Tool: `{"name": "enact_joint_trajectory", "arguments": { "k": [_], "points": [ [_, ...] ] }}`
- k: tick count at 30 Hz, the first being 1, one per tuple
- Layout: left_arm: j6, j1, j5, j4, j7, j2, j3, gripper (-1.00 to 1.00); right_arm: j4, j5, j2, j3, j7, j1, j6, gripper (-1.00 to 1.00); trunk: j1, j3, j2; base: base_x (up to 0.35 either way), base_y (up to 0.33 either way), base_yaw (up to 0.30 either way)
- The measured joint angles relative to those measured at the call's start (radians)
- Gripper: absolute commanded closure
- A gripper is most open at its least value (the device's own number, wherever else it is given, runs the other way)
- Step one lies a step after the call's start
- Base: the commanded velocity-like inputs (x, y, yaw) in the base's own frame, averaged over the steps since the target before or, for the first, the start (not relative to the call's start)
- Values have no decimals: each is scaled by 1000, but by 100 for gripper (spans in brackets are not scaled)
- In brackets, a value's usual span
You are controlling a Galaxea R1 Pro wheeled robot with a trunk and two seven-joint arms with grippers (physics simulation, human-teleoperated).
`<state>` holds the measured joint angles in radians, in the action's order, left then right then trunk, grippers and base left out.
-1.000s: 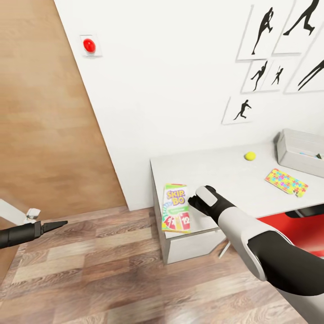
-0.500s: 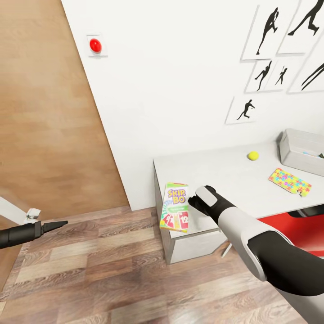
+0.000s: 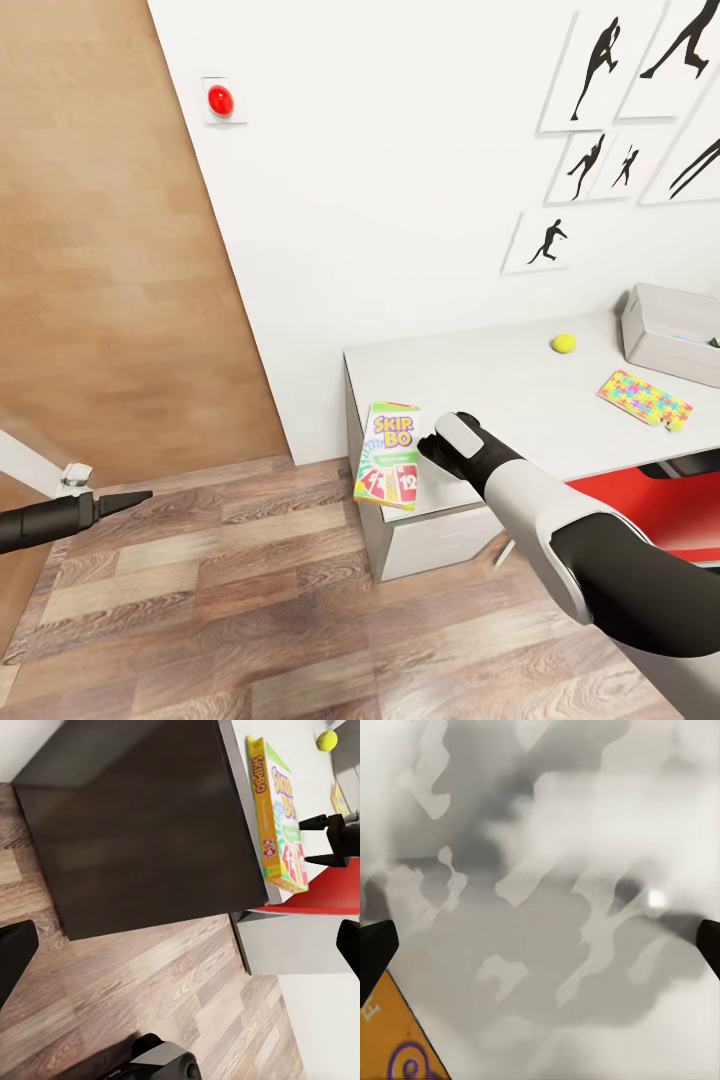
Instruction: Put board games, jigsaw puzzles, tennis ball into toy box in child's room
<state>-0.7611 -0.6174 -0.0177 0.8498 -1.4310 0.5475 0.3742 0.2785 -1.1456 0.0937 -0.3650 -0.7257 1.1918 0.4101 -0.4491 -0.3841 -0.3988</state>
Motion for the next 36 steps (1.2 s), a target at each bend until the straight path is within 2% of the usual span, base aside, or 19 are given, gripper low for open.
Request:
{"name": "enact_joint_trajectory", "arguments": {
  "k": [11, 15, 18, 20, 24, 27, 30, 36],
  "points": [
    [0, 0, 0, 0, 0, 0, 0, -100, 36, -11, -11, 14, -3, -17, 2, -100, 0, 0, 0, 0, 0, 0],
    [0, 0, 0, 0, 0, 0, 0, -100, 115, -14, -17, 15, -12, -33, -3, -100, 0, 0, 1, 0, 0, 0],
    [0, 0, 0, 0, 0, 0, 0, -100, 230, -11, -19, 13, -32, -71, 7, -100, 0, 0, 1, 0, 0, 0],
    [1, 0, 0, 0, 0, 0, 0, -100, 307, -11, -27, 11, -73, -98, 20, -100, 0, 0, 1, 0, 0, 0],
    [1, 0, 0, 0, 0, 0, 0, -100, 528, -16, -76, 10, -212, -177, 51, -100, 0, 0, 1, 0, 0, 0],
    [1, 0, 0, 0, 0, 0, 0, -100, 655, -18, -102, 11, -271, -240, 70, -100, 0, 0, 1, 0, 0, 0],
    [1, 0, 0, 0, 0, -1, -1, -100, 714, -18, -120, 17, -296, -280, 82, -100, 0, 0, 1, 0, 0, 0],
    [1, 0, 0, 0, 0, -1, -1, -100, 784, -20, -140, 27, -303, -335, 91, -100, 0, 0, 1, 0, 0, 0]
  ]
}}
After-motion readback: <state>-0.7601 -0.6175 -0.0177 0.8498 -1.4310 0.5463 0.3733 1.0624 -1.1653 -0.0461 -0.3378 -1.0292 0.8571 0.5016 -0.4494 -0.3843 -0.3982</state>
